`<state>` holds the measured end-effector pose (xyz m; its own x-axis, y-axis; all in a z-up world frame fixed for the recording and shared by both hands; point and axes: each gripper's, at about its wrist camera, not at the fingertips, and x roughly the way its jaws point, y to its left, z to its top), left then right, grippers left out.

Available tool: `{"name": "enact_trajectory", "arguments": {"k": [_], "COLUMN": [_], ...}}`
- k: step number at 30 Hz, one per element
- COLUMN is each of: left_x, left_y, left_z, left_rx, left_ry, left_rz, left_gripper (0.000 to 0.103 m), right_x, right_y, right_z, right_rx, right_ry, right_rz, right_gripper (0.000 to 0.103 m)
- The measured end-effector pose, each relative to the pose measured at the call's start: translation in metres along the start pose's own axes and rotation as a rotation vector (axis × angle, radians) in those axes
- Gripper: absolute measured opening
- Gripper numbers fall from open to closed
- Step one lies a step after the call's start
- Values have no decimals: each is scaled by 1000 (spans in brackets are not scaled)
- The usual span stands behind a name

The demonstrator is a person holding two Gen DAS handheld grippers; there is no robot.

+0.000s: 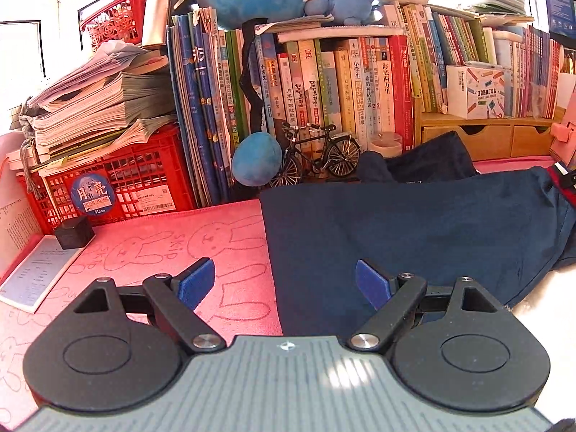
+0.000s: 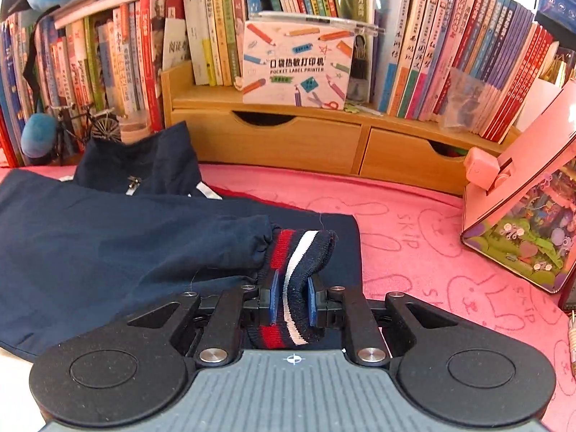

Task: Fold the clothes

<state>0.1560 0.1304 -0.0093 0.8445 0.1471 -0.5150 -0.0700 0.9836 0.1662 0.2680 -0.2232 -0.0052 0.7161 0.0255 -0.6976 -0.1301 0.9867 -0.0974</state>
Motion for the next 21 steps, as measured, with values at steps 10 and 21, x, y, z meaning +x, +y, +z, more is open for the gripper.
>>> {"name": "enact_trajectory", "arguments": {"k": [10, 21], "left_x": [3, 10], "left_y": [6, -28], "left_z": [-6, 1], "left_rx": [6, 96], "left_ry": [42, 20], "left_rz": [29, -14], "left_gripper": [87, 89], "right_x": [-9, -34], "right_y": [-4, 20], "right_z": [-14, -22], "right_rx": [-40, -129], "right_ry": [-39, -98], "right_rz": [-35, 115], "right_gripper": [60, 63]}}
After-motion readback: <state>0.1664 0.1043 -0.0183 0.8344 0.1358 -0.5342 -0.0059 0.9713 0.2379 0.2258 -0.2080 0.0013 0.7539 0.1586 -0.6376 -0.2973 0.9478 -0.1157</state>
